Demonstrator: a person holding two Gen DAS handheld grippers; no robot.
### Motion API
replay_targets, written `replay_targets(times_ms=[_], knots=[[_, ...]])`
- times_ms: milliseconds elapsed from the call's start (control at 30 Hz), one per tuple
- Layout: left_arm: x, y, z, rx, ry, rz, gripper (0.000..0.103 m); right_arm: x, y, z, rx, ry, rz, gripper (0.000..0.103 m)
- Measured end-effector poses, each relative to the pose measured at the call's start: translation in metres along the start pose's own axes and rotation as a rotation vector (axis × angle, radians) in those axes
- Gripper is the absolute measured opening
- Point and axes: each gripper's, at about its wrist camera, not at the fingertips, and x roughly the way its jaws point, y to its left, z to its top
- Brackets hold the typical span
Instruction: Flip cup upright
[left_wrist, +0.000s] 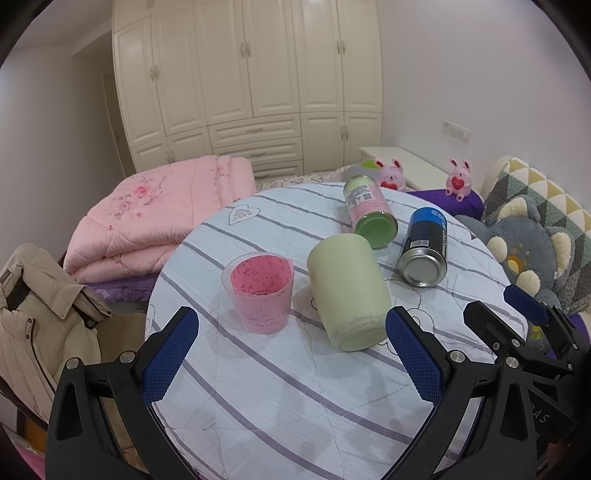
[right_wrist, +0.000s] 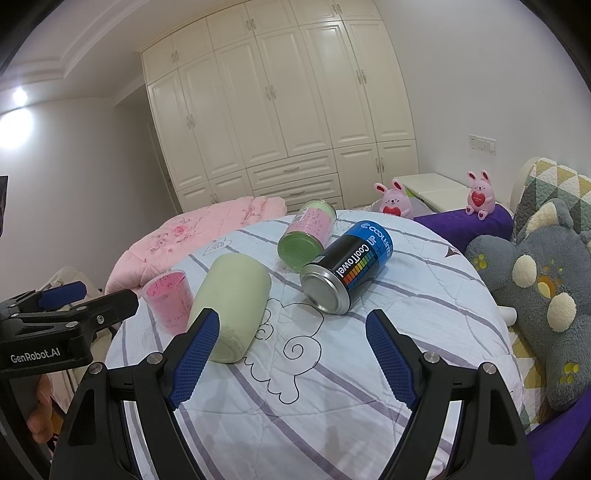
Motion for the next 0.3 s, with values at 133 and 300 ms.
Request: replay_targets(times_ms=[133,300], knots=[[0.0013,0.0027,-0.0007,-0.007,0.007,0.003,0.102,0.0001,0.0,0.0,-0.001,0.0,0.0,0.083],[0.0039,0.0043,0.0005,-0.013,0.016,0.004,0.102,0.0017,0.0012,-0.0015,-0.006,0.004,0.0,0.083]])
